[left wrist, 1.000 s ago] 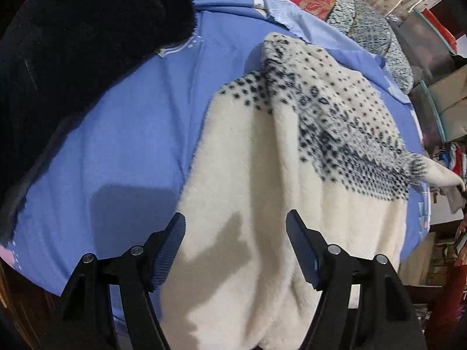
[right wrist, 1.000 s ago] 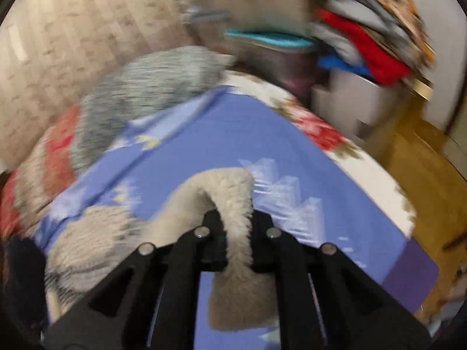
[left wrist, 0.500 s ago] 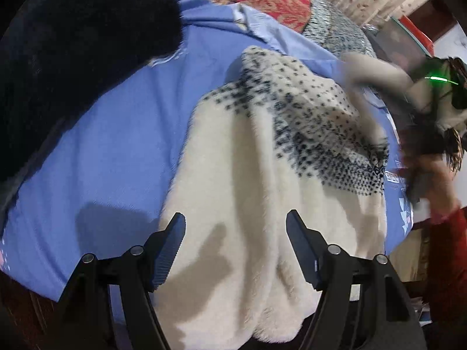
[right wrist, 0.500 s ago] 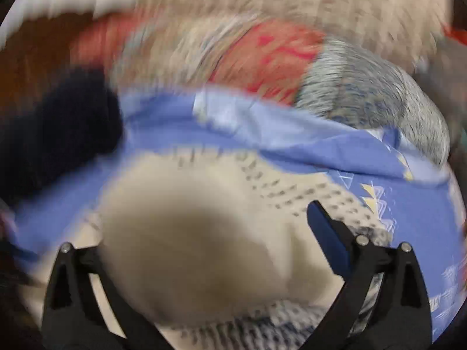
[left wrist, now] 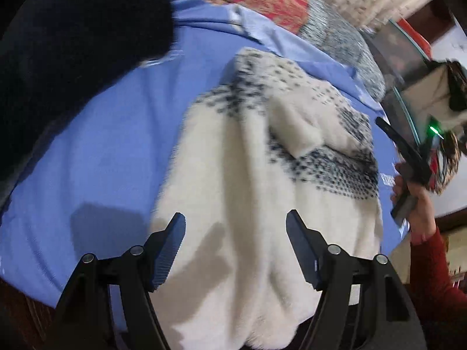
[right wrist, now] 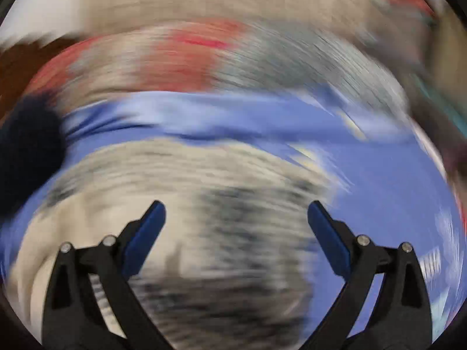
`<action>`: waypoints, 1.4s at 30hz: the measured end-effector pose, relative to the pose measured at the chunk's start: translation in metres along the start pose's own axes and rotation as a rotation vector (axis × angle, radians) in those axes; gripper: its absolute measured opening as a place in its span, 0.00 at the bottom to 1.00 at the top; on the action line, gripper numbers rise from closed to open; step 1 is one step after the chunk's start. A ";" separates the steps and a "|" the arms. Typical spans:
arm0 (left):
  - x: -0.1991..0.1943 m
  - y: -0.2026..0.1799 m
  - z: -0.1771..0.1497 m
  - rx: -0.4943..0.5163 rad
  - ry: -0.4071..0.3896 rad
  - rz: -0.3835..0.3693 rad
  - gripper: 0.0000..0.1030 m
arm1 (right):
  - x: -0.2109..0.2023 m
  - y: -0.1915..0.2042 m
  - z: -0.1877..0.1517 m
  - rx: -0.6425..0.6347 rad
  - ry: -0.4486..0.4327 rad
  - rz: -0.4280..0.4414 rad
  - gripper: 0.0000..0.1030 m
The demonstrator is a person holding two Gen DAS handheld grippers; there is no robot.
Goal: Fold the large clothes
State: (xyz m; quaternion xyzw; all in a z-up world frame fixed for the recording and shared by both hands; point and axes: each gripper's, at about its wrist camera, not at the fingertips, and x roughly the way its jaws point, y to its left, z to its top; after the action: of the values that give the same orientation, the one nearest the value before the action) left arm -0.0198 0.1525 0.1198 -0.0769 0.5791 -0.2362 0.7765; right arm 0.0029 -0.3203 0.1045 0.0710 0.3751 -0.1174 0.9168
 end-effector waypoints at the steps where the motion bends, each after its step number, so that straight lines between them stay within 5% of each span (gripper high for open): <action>1: 0.004 -0.008 0.002 0.016 0.008 -0.002 0.86 | 0.027 -0.038 0.000 0.135 0.111 0.019 0.89; 2: 0.010 -0.017 0.005 0.035 0.018 -0.002 0.86 | 0.046 -0.059 -0.005 0.220 0.196 0.077 0.67; 3: 0.012 -0.024 0.007 0.046 0.023 -0.001 0.86 | 0.061 -0.073 -0.010 0.278 0.249 0.158 0.23; 4: 0.015 -0.031 0.009 0.057 0.028 -0.003 0.86 | 0.069 -0.081 -0.013 0.321 0.274 0.218 0.08; 6: 0.020 -0.043 0.013 0.070 0.038 -0.017 0.86 | 0.059 -0.110 -0.009 0.418 0.165 0.218 0.08; 8: 0.027 -0.050 0.016 0.085 0.052 -0.019 0.86 | 0.045 -0.131 -0.007 0.397 0.072 -0.043 0.03; 9: 0.032 -0.053 0.018 0.093 0.065 -0.010 0.86 | 0.042 -0.138 -0.009 0.370 0.052 -0.180 0.03; 10: 0.037 -0.055 0.020 0.100 0.075 -0.006 0.86 | 0.042 -0.145 -0.010 0.373 0.043 -0.226 0.03; 13: 0.048 -0.063 0.027 0.111 0.095 -0.028 0.86 | 0.037 -0.158 -0.021 0.440 0.099 -0.130 0.03; 16: 0.061 -0.070 0.046 0.100 0.116 -0.066 0.86 | 0.000 -0.137 -0.024 0.339 0.006 -0.067 0.08; 18: 0.076 -0.071 0.069 0.053 0.122 -0.119 0.86 | -0.011 -0.107 -0.023 0.248 0.007 0.056 0.96; 21: 0.102 -0.071 0.099 -0.027 0.142 -0.175 0.87 | -0.008 -0.081 -0.022 0.259 0.020 0.216 0.94; 24: 0.130 -0.076 0.117 -0.030 0.147 -0.123 0.87 | -0.004 -0.056 -0.022 0.181 0.041 0.252 0.94; 25: 0.136 -0.078 0.120 -0.020 0.147 -0.106 0.78 | -0.003 -0.051 -0.023 0.135 0.057 0.255 0.94; 27: 0.142 -0.081 0.127 0.008 0.164 -0.081 0.41 | 0.007 -0.031 -0.030 0.024 0.140 0.274 0.87; 28: 0.143 -0.082 0.130 0.008 0.174 -0.090 0.35 | 0.014 -0.024 -0.031 -0.007 0.176 0.288 0.79; 30: 0.134 -0.089 0.144 0.060 0.141 -0.056 0.32 | 0.029 -0.009 -0.037 -0.115 0.250 0.278 0.11; 31: 0.124 -0.096 0.155 0.106 0.110 -0.024 0.32 | 0.033 -0.004 -0.042 -0.156 0.283 0.279 0.08; 34: 0.089 -0.110 0.188 0.184 0.010 0.009 0.32 | 0.021 0.000 -0.051 -0.199 0.271 0.351 0.08; 38: 0.052 -0.119 0.225 0.245 -0.111 0.101 0.32 | -0.007 0.003 -0.082 -0.325 0.194 0.332 0.13; 40: 0.065 -0.114 0.230 0.256 -0.070 0.175 0.38 | -0.006 -0.001 -0.096 -0.349 0.224 0.335 0.29; 42: 0.095 -0.103 0.222 0.270 0.024 0.261 0.39 | -0.012 -0.018 -0.091 -0.268 0.202 0.379 0.59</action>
State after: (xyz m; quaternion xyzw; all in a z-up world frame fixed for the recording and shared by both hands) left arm 0.1803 -0.0152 0.1493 0.1067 0.5564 -0.2098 0.7969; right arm -0.0713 -0.3155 0.0477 0.0290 0.4572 0.1150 0.8814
